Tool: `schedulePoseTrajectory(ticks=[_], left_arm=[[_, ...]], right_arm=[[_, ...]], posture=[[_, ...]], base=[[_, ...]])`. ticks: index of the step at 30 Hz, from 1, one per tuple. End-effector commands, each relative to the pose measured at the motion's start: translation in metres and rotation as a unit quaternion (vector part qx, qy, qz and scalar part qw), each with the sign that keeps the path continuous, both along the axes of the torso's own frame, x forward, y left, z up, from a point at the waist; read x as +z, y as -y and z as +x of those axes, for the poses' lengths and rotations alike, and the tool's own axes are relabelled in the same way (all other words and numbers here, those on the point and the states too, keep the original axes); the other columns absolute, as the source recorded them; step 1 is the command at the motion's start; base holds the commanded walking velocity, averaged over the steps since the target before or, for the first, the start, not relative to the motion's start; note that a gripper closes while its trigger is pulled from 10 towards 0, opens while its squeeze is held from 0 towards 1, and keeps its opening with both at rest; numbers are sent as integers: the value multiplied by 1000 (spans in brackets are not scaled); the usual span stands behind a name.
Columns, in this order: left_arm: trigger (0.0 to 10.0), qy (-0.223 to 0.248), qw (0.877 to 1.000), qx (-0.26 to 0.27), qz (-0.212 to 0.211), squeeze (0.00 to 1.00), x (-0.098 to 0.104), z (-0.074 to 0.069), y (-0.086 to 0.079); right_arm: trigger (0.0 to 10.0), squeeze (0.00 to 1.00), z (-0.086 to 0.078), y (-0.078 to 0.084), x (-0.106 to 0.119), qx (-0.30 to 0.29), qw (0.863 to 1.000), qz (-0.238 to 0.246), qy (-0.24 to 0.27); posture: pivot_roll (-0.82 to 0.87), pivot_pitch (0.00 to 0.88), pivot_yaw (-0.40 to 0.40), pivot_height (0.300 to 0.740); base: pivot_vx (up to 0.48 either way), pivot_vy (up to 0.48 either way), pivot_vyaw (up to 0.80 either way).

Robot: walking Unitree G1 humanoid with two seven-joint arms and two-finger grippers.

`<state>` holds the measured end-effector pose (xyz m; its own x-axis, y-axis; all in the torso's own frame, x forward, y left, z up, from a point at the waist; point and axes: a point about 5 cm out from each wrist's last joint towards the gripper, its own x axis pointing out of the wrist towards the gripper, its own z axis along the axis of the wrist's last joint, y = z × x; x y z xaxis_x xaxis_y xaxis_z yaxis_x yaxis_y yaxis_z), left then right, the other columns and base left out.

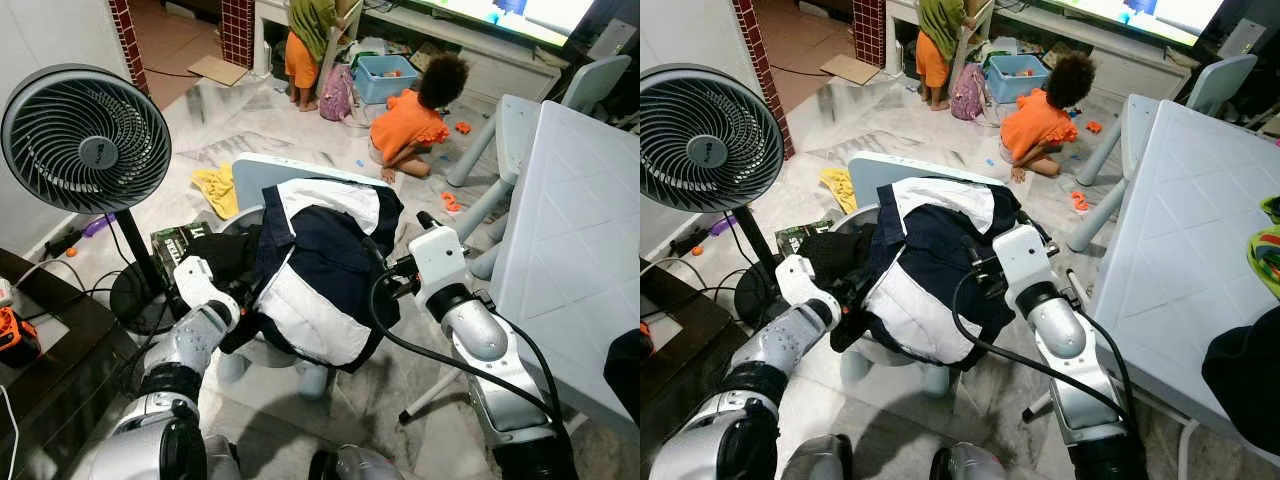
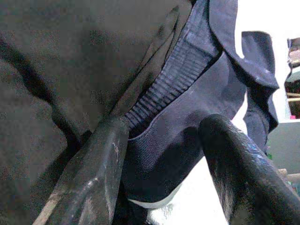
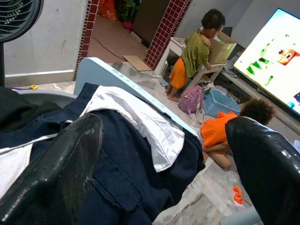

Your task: Hang hanger

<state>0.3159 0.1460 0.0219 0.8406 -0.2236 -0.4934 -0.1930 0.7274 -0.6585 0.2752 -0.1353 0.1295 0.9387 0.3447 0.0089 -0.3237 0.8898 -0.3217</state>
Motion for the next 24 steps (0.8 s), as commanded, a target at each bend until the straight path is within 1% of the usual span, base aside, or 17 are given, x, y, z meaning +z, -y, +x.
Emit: schedulePoseTrajectory(ticks=[1,2,4,8,11,13,16,17,18,21,22,23,24], left_arm=[[10000,-11,1000,-12,-6,0,-3,-1,7],[10000,-28,999,-9,-15,0,-8,-4,9],[10000,-36,999,1,-18,0,-11,-5,8],[10000,-49,998,27,-11,0,-16,-8,-1],[10000,-44,998,41,-14,0,-16,-9,-5],[10000,-39,997,63,-22,0,-15,-10,-13],[10000,-50,996,69,-30,0,-18,-15,-16],[10000,-69,995,65,-33,0,-25,-22,-16],[10000,-74,995,64,-34,0,-27,-24,-16],[10000,-74,994,73,-45,0,-32,-28,-19],[10000,-69,994,72,-52,0,-31,-27,-18],[10000,-59,994,63,-68,0,-29,-25,-14],[10000,-56,994,58,-72,0,-28,-24,-13]], right_arm=[[10000,0,-1,4,5,-7,1000,-5,9],[10000,0,-2,4,5,-5,1000,-5,9],[10000,0,-2,4,6,-5,1000,-6,9],[10000,0,-1,5,6,-5,1000,-6,8],[10000,0,-1,5,6,-5,1000,-6,8],[10000,0,-1,3,7,-4,1000,-5,8],[10000,0,0,3,7,-3,1000,-5,9],[10000,0,0,3,6,-3,1000,-4,8],[10000,0,0,3,6,-3,1000,-4,7],[10000,0,2,0,6,1,1000,-3,9],[10000,0,2,-1,7,2,1000,-2,10],[10000,0,3,-3,8,3,1000,-2,12],[10000,0,3,-3,8,3,1000,-2,12]], posture=[[-91,105,-133,740],[-94,105,-133,740],[-94,104,-134,740],[-91,106,-134,740],[-86,109,-133,740],[-86,109,-133,740],[-86,109,-133,740],[-72,108,-132,740],[-72,108,-132,740],[-72,105,-134,740],[-72,105,-134,740],[-72,105,-134,740],[-72,105,-134,740]], base=[[0,0,0],[0,0,0],[0,0,0],[0,0,0],[0,0,0],[0,0,0],[0,0,0],[0,0,0],[0,0,0],[0,0,0],[0,0,0],[0,0,0],[0,0,0]])
